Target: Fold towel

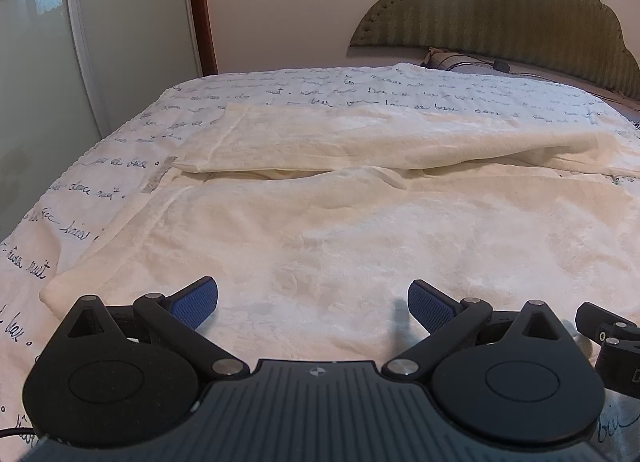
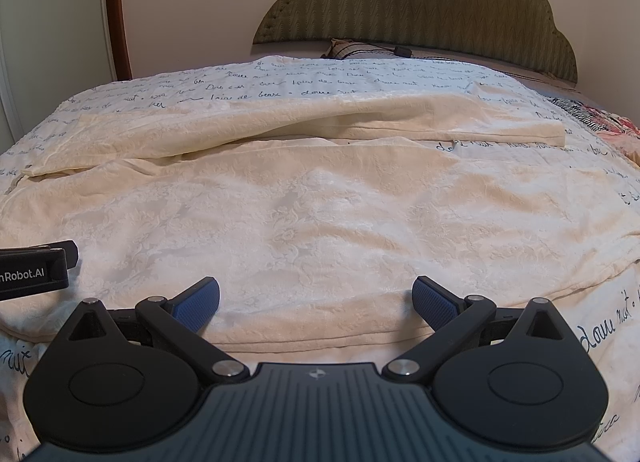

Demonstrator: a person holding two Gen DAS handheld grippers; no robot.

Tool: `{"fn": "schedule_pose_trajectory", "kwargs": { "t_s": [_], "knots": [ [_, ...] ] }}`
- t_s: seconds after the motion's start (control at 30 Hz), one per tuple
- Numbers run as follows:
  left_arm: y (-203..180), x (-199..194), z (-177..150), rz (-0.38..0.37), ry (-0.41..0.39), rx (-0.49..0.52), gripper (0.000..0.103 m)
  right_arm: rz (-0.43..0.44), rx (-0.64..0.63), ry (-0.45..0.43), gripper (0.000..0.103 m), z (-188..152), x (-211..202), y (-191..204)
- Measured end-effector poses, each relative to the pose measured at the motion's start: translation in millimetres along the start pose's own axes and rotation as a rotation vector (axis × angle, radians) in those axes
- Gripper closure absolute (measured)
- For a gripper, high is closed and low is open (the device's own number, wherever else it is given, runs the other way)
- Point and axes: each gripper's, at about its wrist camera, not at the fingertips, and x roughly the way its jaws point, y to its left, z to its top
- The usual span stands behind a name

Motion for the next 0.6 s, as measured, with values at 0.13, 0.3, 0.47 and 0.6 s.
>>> {"fn": "schedule_pose_trajectory", "kwargs": {
  "t_s": [0.13, 0.3, 0.47, 0.6],
  "knots": [
    [-0.6, -0.5, -0.3, -0.013, -0.004, 0.002, 0.001, 0.000, 0.000, 0.001, 0.000, -0.1, 0.3, 0.0],
    [0.3, 1.8, -0.4, -0.036, 0.021, -0.011, 0.002, 0.000, 0.001, 0.001, 0.000, 0.0, 0.7, -0.1],
    [0.6, 3.1, 2.2, -0.035, 0.022, 0.007, 0.002, 0.005, -0.006, 0.002, 0.000, -1.6, 3.8, 1.0],
    [2.5, 6.9, 6.7, -0.017, 0.012, 0.035, 0.001, 0.031, -0.038, -0.013, 0.000, 9.6, 9.6, 6.9]
  ]
}}
